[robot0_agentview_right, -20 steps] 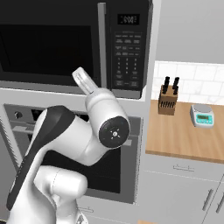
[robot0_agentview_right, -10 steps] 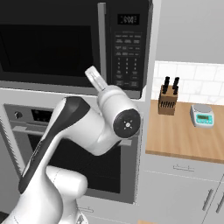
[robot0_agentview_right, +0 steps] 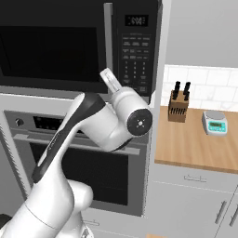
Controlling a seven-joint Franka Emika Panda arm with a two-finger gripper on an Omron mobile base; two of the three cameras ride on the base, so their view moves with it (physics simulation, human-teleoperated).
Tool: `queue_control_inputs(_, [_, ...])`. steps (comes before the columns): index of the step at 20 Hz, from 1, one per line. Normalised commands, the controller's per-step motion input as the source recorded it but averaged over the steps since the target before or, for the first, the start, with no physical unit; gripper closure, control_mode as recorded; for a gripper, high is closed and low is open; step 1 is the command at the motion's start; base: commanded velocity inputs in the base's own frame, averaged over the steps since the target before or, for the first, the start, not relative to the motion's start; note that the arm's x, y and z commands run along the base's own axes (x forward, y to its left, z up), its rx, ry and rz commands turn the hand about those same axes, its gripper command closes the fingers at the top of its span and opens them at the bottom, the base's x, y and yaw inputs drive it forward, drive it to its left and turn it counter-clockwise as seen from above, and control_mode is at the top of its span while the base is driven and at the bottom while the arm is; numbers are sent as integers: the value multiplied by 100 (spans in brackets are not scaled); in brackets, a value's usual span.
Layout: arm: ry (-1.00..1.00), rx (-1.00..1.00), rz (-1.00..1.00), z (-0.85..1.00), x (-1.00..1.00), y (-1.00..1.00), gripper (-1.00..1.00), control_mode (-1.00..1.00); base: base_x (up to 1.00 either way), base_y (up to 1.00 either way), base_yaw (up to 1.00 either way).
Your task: Open the microwave, place the bowl with waffle inside the microwave, then close the microwave door and turn it on.
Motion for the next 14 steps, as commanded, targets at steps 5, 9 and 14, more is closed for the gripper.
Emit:
queue_control_inputs(5, [0, 1, -2, -16, 49, -13, 100, -100, 0, 0, 0])
queue_control_inputs(9, [0, 0, -1, -26, 45, -3, 100, -100, 0, 0, 0])
queue_control_inputs(14, [0, 2, 0, -19, 58, -11, 100, -100, 0, 0, 0])
